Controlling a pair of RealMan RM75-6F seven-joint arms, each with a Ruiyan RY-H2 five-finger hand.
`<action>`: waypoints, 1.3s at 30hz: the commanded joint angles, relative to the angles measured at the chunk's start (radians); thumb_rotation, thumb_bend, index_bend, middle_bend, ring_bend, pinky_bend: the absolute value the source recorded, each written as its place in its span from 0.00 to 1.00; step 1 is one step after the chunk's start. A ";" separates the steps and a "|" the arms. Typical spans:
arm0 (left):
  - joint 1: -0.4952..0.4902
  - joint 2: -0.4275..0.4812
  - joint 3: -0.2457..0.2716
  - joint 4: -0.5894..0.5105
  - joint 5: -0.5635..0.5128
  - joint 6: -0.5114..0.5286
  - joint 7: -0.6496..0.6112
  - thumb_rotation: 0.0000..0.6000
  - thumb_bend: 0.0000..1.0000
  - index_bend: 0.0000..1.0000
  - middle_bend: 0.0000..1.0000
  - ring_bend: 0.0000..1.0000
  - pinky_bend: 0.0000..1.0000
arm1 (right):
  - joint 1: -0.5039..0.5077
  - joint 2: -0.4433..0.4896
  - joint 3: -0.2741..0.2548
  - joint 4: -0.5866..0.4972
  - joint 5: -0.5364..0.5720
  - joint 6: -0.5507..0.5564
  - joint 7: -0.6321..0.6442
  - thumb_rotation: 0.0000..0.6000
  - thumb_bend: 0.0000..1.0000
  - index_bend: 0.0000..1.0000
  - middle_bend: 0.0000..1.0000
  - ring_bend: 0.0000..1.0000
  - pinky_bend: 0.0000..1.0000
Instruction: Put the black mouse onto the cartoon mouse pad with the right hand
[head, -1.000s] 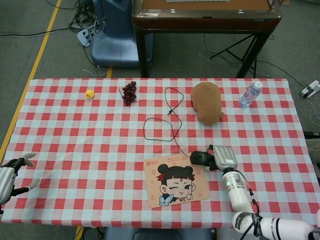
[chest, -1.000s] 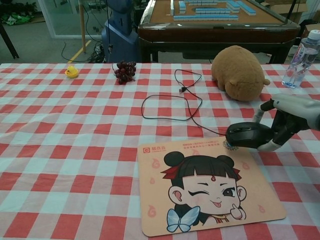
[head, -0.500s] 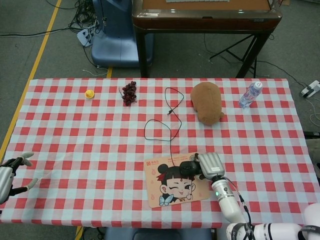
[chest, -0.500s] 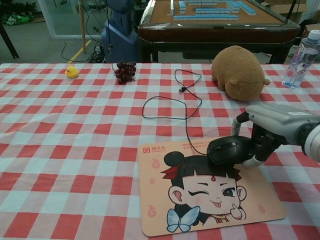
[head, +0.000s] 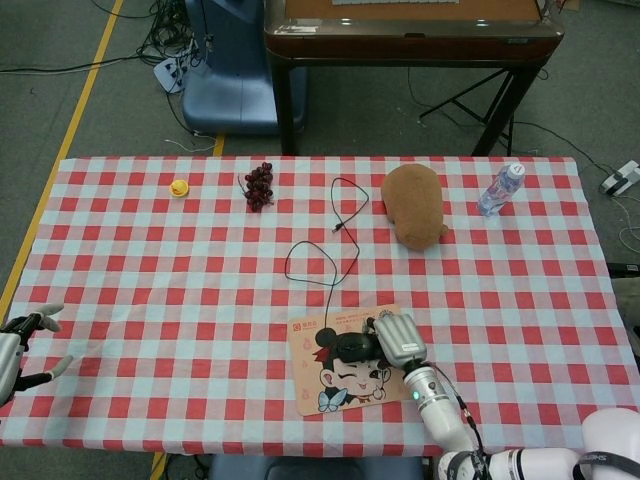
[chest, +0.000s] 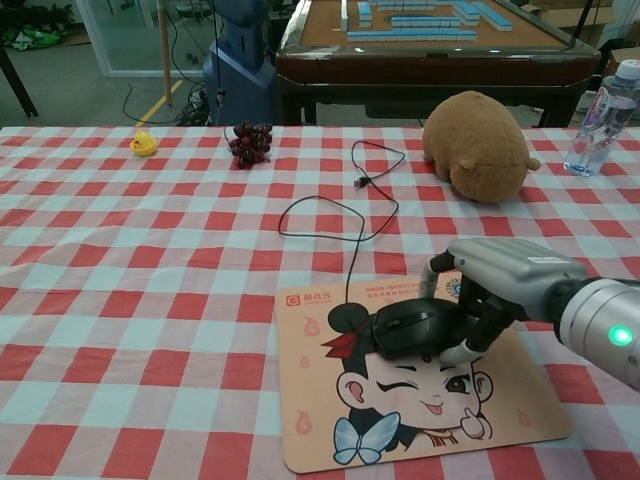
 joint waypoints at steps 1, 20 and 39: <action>0.000 0.000 -0.001 0.000 -0.001 0.001 -0.001 1.00 0.22 0.29 0.44 0.38 0.55 | -0.006 0.007 -0.002 -0.003 -0.015 0.000 0.008 1.00 0.03 0.41 1.00 1.00 1.00; -0.003 -0.003 0.001 -0.002 0.003 -0.005 0.013 1.00 0.22 0.29 0.44 0.38 0.55 | 0.006 0.224 -0.009 -0.176 0.030 -0.118 0.043 1.00 0.38 0.22 1.00 1.00 1.00; -0.003 -0.003 0.001 -0.003 0.003 -0.007 0.015 1.00 0.22 0.29 0.44 0.38 0.55 | 0.056 0.232 -0.011 -0.157 0.124 -0.152 0.056 1.00 1.00 0.21 1.00 1.00 1.00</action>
